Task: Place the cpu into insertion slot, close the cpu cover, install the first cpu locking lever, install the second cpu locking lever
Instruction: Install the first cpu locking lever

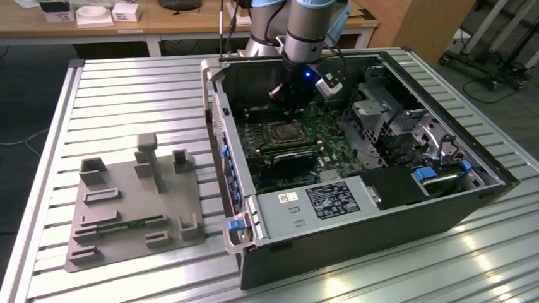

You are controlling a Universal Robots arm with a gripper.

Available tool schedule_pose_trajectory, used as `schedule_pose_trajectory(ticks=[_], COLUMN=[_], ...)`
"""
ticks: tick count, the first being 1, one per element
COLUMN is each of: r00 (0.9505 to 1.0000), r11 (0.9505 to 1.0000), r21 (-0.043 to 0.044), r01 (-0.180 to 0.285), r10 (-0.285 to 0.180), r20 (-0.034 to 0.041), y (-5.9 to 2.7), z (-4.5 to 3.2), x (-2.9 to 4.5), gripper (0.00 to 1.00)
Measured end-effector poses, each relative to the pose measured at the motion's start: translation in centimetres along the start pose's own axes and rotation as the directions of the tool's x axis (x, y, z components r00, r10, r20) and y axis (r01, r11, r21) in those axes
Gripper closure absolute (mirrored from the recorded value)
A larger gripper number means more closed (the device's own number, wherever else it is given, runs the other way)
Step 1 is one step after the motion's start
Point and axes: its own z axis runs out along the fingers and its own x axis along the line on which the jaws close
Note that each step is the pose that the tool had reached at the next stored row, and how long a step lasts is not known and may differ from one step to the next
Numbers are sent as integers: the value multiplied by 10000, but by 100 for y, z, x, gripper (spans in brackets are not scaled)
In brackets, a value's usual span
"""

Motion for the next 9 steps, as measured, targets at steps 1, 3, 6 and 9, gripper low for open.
schedule_pose_trajectory(ticks=[1, 3, 6, 9], r00=[10000, 10000, 10000, 10000], r11=[10000, 10000, 10000, 10000], r21=[18, 38, 43, 35], r01=[0, 0, 0, 0], r10=[0, 0, 0, 0], r20=[-2, -4, -3, -2], y=[0, 1, 16, 41], z=[4, 8, 7, 9], x=[0, 0, -1, -4], gripper=[90, 90, 90, 90])
